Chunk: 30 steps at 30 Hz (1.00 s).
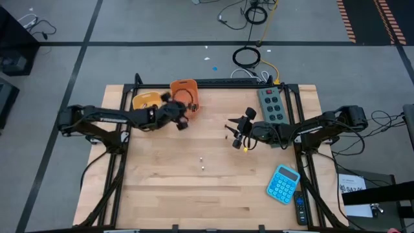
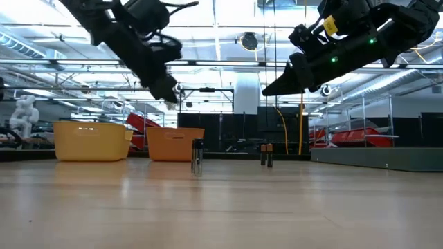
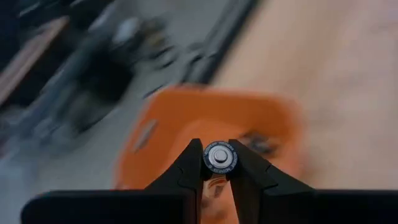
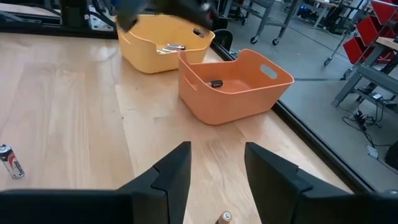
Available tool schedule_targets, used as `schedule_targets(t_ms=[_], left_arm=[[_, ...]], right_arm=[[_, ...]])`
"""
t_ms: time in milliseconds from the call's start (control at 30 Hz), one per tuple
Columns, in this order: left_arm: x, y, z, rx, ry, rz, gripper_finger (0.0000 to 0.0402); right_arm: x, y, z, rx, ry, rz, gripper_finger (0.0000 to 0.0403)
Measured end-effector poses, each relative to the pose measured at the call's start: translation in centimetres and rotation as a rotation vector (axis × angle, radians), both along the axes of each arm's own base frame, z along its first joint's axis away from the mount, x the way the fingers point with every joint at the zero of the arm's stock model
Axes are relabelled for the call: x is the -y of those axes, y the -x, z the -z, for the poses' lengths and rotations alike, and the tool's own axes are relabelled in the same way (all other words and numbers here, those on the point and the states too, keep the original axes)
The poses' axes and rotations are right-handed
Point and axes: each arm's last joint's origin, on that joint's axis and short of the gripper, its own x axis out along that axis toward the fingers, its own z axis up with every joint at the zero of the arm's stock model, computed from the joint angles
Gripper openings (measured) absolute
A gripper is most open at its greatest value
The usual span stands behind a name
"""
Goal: Sort batteries
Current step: Put the silver battery into the yellow bin
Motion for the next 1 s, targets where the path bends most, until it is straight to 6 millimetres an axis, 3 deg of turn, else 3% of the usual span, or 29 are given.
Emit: schedule_targets(t_ms=[300, 633, 1000], left_arm=[[-2.1, 3.8, 0.9, -0.058, 0.096, -0.342, 0.0056], [-5.5, 6.5, 1.9, -0.108, 0.323, -0.426, 0.0056], [-7.8, 9.6, 3.0, -0.175, 0.389, -0.590, 0.0056]], right_arm=[[-0.3, 0.0, 0.0, 0.000, -0.002, -0.012, 0.0141], [-0.4, 0.0, 0.0, 0.002, -0.007, -0.013, 0.0141], [-1.0, 0.0, 0.0, 0.000, -0.006, -0.037, 0.0141]])
